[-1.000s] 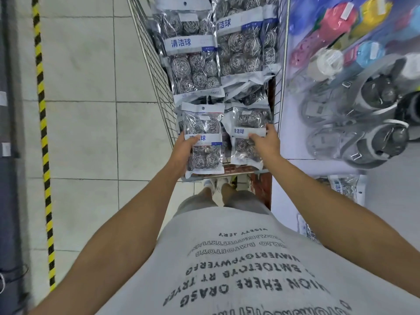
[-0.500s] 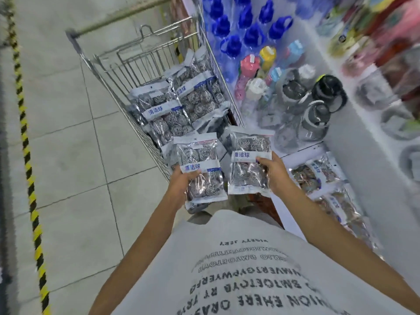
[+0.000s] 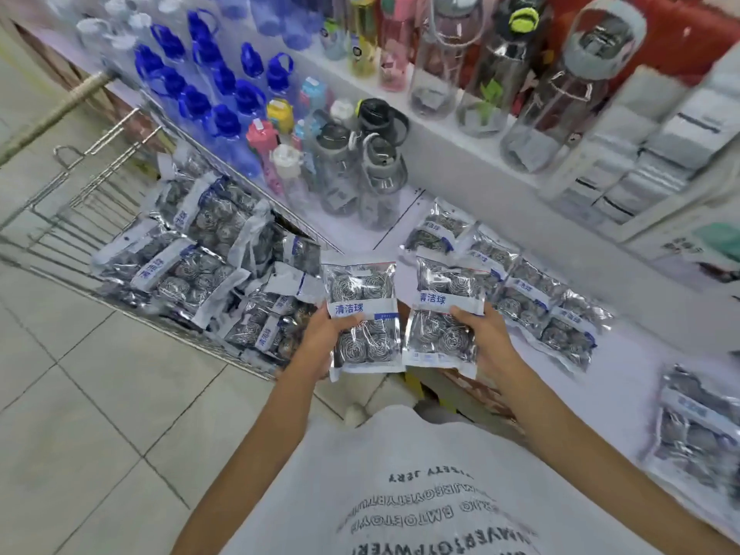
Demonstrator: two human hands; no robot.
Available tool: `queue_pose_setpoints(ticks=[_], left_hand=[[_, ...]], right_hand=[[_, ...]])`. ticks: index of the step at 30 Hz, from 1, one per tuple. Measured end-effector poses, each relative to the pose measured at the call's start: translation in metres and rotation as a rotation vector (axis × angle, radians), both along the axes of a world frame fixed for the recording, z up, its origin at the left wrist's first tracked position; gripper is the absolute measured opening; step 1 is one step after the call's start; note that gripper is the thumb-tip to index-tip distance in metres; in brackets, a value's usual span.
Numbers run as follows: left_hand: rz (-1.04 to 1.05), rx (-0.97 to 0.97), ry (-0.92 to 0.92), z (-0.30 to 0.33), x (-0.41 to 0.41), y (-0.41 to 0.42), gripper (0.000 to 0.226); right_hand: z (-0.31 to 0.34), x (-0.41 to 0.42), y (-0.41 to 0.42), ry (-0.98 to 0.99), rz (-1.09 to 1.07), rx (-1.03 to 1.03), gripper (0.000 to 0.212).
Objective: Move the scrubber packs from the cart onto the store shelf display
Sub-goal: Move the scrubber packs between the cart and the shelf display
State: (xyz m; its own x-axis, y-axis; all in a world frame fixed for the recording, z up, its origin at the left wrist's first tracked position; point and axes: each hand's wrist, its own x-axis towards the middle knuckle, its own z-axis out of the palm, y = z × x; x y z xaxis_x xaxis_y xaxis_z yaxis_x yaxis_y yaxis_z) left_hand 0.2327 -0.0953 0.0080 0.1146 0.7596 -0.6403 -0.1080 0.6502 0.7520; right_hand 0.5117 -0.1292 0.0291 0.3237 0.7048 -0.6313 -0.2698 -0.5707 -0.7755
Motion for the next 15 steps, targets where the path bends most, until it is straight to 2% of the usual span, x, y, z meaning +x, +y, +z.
queue_pose_setpoints(ticks=[2, 4, 6, 8, 10, 15], left_hand=[[-0.063, 0.007, 0.008, -0.027, 0.023, 0.0, 0.107], [-0.152, -0.007, 0.045, -0.024, 0.057, -0.005, 0.115], [-0.234, -0.009, 0.082, -0.01, 0.096, -0.016, 0.108], [-0.303, -0.019, 0.089, 0.001, 0.136, -0.031, 0.089], [-0.347, -0.028, 0.102, -0.006, 0.174, -0.046, 0.085], [-0.452, -0.115, 0.129, -0.075, 0.259, -0.075, 0.113]], right_hand=[[-0.002, 0.028, -0.025, 0.01, -0.079, -0.004, 0.036], [0.0, 0.057, -0.052, 0.04, -0.162, 0.007, 0.036], [0.001, 0.088, -0.08, 0.07, -0.247, 0.017, 0.035], [-0.003, 0.122, -0.109, 0.078, -0.315, 0.019, 0.035], [-0.003, 0.155, -0.141, 0.085, -0.381, 0.015, 0.036], [-0.013, 0.228, -0.21, 0.123, -0.5, -0.032, 0.036]])
